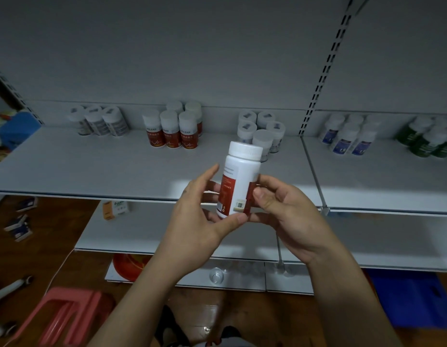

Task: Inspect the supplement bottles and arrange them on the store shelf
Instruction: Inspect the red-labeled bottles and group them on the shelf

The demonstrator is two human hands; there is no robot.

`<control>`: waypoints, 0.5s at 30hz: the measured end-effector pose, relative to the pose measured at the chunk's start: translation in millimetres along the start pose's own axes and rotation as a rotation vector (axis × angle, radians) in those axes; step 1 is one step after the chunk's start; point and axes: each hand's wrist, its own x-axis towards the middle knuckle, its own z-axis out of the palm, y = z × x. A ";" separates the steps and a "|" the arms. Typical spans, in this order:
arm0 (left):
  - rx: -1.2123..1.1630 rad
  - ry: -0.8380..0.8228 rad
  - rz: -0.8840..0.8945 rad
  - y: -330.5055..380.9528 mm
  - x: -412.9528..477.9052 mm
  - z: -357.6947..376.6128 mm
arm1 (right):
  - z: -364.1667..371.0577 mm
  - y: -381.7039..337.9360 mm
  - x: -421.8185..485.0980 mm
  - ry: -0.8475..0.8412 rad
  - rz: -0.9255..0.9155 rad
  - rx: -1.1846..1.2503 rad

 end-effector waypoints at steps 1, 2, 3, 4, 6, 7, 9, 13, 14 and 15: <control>-0.028 0.002 -0.006 0.1 -0.3 -0.9 | -1.0 0.1 0.6 0.003 -0.006 -0.012; -0.047 -0.001 -0.006 0.5 -0.6 -1.7 | -1.4 0.2 1.2 0.000 -0.011 -0.026; -0.056 -0.007 -0.005 1.4 -0.7 -2.2 | -1.2 0.3 1.5 -0.005 -0.015 -0.040; -0.063 -0.015 -0.007 0.9 -0.7 -2.8 | -0.4 0.3 1.9 -0.007 -0.016 -0.052; -0.089 -0.048 -0.016 -1.4 -1.1 -3.4 | 0.6 0.4 2.2 0.005 -0.016 -0.079; -0.086 -0.079 -0.017 -1.9 -1.8 -3.4 | 0.7 0.0 2.2 0.018 -0.014 -0.098; -0.006 -0.130 0.012 -2.2 -2.9 -2.3 | 0.6 -0.4 2.1 0.042 -0.012 -0.143; 0.130 -0.076 0.018 -1.9 -0.3 1.8 | 4.1 3.0 1.5 0.051 -0.001 -0.161; 0.129 -0.055 0.009 -2.0 1.0 1.6 | 4.6 3.5 1.5 0.042 -0.001 -0.136; 0.107 -0.041 -0.002 -2.1 1.8 1.4 | 3.9 3.4 1.5 0.031 -0.007 -0.112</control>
